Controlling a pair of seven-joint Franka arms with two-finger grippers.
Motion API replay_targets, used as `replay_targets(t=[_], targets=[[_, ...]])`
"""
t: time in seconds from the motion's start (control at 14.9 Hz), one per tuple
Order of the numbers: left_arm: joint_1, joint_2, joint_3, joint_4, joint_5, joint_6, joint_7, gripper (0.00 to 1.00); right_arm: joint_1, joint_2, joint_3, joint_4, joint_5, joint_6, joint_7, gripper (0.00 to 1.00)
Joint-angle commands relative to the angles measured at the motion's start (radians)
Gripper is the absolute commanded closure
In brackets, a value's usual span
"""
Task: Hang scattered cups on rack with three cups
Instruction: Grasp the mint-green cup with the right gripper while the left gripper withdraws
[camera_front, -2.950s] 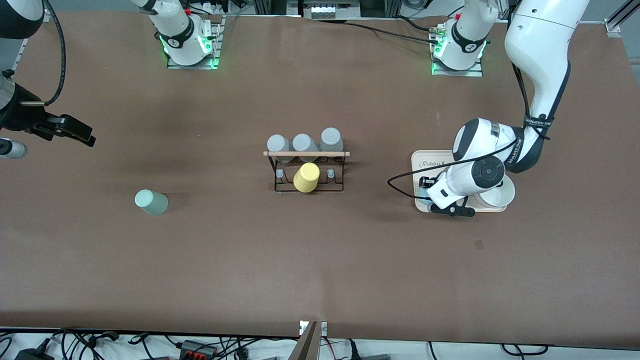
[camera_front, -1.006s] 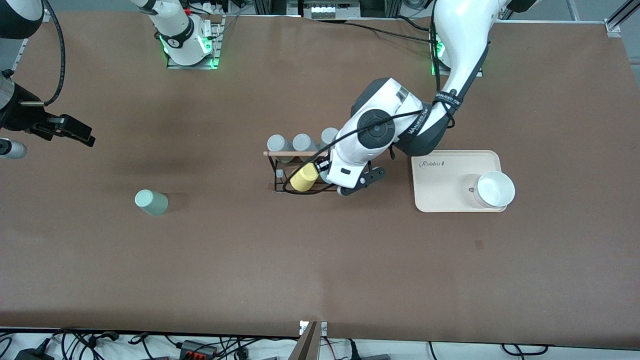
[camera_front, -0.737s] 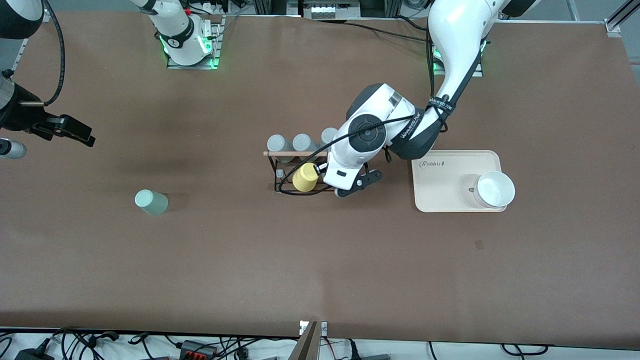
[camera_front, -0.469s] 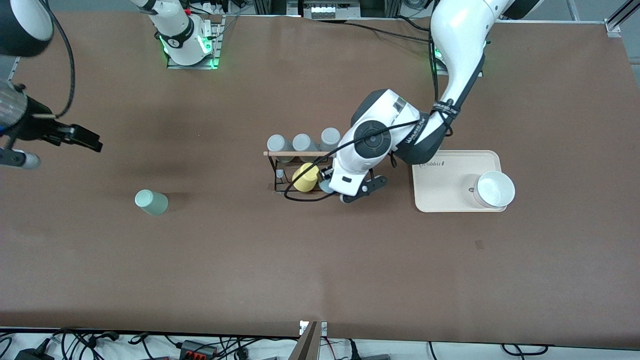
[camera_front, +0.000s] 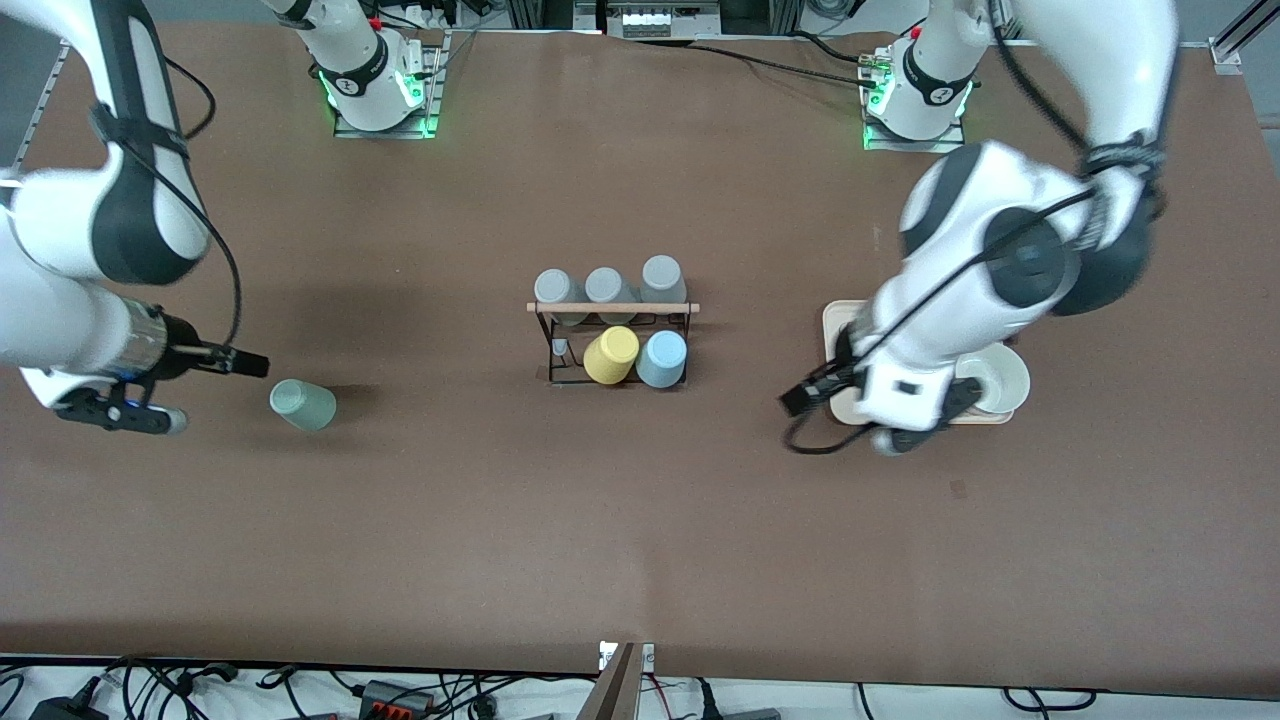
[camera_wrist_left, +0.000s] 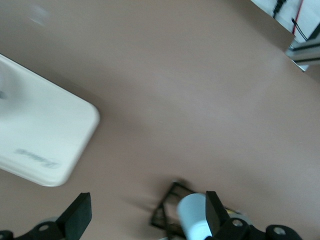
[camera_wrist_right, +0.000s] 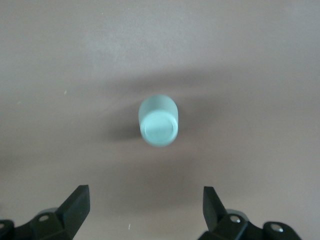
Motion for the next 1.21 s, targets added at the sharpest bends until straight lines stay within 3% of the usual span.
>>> replay_targets(t=[0.0,0.13,0.34,0.4,0.6,0.74,1.14], targets=[[0.114,-0.113,-0.016,-0.024,0.019,-0.160,0.248,0.00,0.001,0.022,0.004,-0.084,-0.004,0.136,-0.070,0.00],[0.174,-0.150,-0.007,-0.027,0.021,-0.257,0.422,0.00,-0.005,0.046,0.004,-0.134,-0.005,0.226,-0.129,0.00],[0.182,-0.154,-0.019,-0.038,0.081,-0.282,0.459,0.00,-0.007,0.059,0.003,-0.216,-0.021,0.343,-0.157,0.00],[0.176,-0.176,-0.023,-0.077,0.117,-0.296,0.485,0.00,-0.009,0.062,0.003,-0.238,-0.028,0.368,-0.158,0.00],[0.185,-0.346,-0.049,-0.347,0.126,-0.149,0.521,0.00,-0.009,0.069,0.003,-0.267,-0.030,0.406,-0.158,0.00],[0.186,-0.368,-0.048,-0.378,0.128,-0.135,0.587,0.00,-0.009,0.080,0.003,-0.266,-0.051,0.408,-0.170,0.00],[0.185,-0.358,-0.037,-0.336,0.136,-0.155,0.618,0.00,-0.010,0.083,0.003,-0.255,-0.088,0.420,-0.172,0.47]])
